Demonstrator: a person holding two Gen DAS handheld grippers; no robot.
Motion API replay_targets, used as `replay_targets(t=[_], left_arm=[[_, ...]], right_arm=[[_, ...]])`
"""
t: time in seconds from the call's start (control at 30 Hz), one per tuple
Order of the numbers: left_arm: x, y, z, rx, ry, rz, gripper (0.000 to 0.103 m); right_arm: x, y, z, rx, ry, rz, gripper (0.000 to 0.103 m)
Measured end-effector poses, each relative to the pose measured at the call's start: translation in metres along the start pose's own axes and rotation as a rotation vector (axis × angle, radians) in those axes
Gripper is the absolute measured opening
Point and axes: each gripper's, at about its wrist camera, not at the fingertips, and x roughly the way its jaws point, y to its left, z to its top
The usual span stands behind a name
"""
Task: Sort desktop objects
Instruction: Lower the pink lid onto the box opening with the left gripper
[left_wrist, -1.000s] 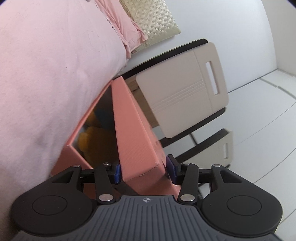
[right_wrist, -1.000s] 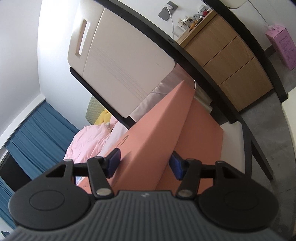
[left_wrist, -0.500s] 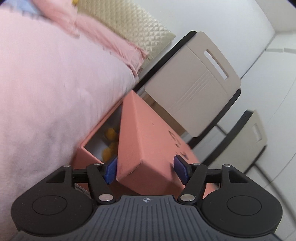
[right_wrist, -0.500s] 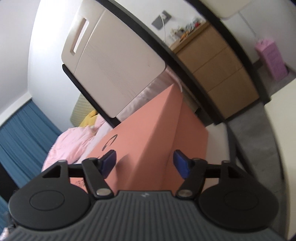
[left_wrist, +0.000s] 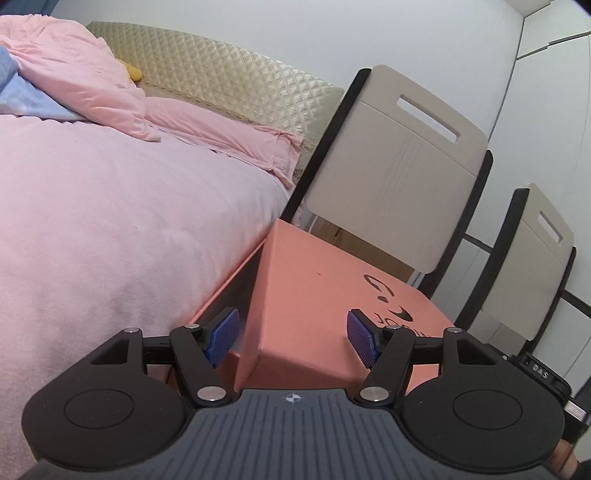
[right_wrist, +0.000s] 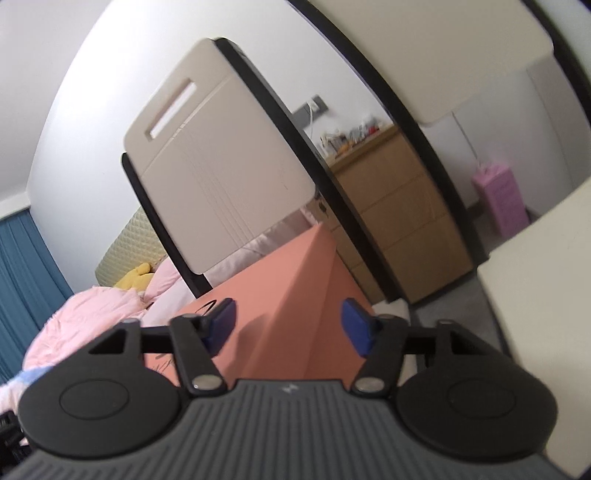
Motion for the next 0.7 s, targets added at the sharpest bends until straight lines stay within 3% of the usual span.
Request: replay_targets(t=[0.03, 0.07, 0.2, 0.37, 0.7], left_arm=[[0.0, 0.0, -0.001, 0.002, 0.0, 0.006, 0.066], [0.001, 0.001, -0.001, 0.005, 0.001, 0.012, 0.066], [0.004, 0.0, -0.001, 0.055, -0.034, 0.1, 0.064], [0.012, -0.003, 0.003, 0.12, -0.055, 0.154, 0.061], [0.028, -0.014, 0.0, 0.25, 0.011, 0.212, 0.061]], right_arm=[[-0.002, 0.005, -0.003, -0.02, -0.001, 0.004, 0.038], [-0.004, 0.009, -0.005, -0.036, -0.007, 0.003, 0.037], [0.001, 0.019, -0.02, -0.031, 0.028, -0.015, 0.036], [0.011, 0.023, -0.031, 0.019, 0.055, -0.061, 0.037], [0.022, 0.029, -0.023, 0.019, 0.038, -0.057, 0.041]])
